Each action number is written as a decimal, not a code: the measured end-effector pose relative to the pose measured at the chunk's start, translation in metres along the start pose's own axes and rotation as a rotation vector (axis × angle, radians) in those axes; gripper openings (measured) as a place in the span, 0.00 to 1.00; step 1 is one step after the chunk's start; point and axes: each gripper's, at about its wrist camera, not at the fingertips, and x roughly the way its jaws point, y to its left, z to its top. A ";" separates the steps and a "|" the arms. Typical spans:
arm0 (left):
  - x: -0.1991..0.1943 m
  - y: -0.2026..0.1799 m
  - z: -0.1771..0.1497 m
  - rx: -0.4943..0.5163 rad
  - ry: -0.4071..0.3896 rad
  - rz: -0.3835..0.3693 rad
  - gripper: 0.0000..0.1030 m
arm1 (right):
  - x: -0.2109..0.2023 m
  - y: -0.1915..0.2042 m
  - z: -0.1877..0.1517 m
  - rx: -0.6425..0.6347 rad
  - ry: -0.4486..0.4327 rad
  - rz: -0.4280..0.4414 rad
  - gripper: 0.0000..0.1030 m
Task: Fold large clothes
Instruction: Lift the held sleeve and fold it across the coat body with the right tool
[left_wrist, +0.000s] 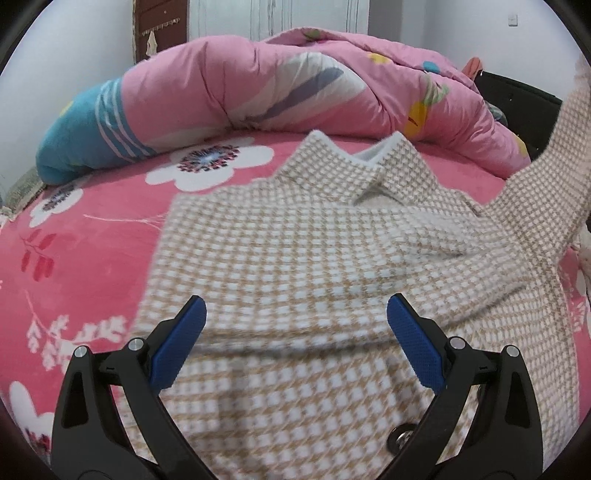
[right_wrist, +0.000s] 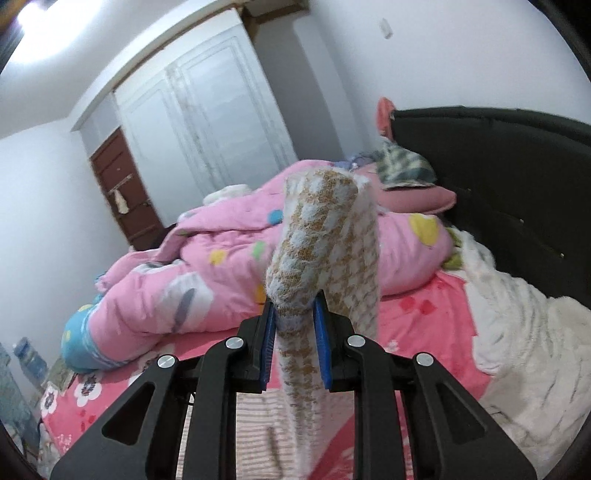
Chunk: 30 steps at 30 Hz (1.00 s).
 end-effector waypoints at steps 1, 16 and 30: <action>-0.003 0.003 -0.001 -0.001 -0.001 0.004 0.92 | -0.001 0.012 -0.001 -0.011 0.000 0.011 0.20; -0.022 0.052 -0.036 -0.074 0.030 -0.053 0.69 | 0.027 0.159 -0.053 -0.120 0.066 0.121 0.19; -0.029 0.105 -0.062 -0.211 0.058 -0.184 0.49 | 0.135 0.306 -0.225 -0.364 0.600 0.319 0.21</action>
